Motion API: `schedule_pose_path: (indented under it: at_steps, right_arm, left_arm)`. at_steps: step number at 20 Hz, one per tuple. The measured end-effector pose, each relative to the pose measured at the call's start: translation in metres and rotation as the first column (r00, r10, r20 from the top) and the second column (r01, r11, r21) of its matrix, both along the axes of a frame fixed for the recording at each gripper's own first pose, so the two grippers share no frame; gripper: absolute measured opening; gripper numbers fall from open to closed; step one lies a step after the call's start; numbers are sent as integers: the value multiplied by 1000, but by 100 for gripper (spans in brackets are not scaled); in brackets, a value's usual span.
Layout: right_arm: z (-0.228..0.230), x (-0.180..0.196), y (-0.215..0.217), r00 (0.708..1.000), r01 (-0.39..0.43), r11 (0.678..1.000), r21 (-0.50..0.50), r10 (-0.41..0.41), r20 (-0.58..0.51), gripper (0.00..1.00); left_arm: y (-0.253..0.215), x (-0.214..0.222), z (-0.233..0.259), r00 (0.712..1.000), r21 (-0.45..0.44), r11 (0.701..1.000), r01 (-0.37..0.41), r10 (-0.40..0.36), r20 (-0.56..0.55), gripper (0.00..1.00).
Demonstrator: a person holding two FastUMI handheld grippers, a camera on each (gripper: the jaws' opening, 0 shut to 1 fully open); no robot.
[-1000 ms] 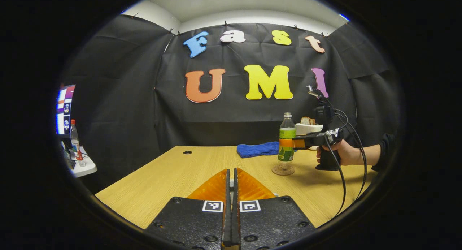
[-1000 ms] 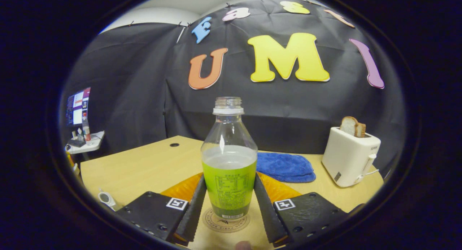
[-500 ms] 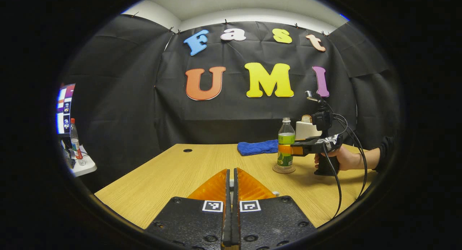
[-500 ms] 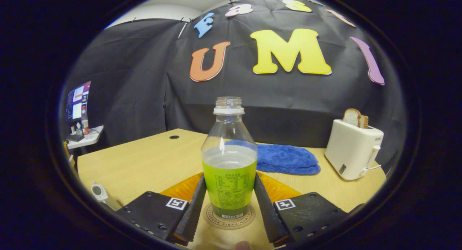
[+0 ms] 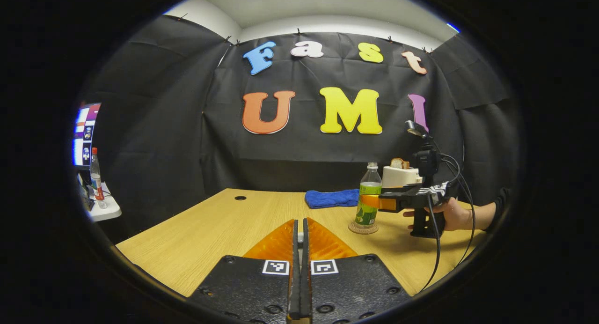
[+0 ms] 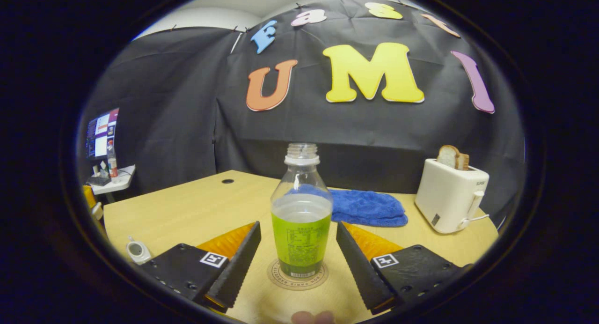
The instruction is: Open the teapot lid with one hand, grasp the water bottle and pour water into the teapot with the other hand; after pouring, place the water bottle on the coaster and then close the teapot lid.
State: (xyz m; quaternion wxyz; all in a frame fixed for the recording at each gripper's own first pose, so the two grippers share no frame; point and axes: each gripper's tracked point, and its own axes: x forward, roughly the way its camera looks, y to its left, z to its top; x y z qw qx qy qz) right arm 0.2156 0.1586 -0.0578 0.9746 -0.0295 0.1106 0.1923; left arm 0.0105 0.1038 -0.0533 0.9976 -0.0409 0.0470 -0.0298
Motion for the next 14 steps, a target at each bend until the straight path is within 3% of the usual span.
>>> schedule_pose_path:
  at_steps: [8, 14]
  right_arm:
    - [30, -57, -67, 991, 100, 995, 32, -102, 86, 96]
    - [41, -94, -83, 980, 119, 993, 14, -120, 158, 96]
  left_arm:
    - [-29, 24, -24, 999, -35, 999, 35, -37, -35, 3]
    - [-29, 33, -46, 997, -39, 999, 17, -20, -81, 3]
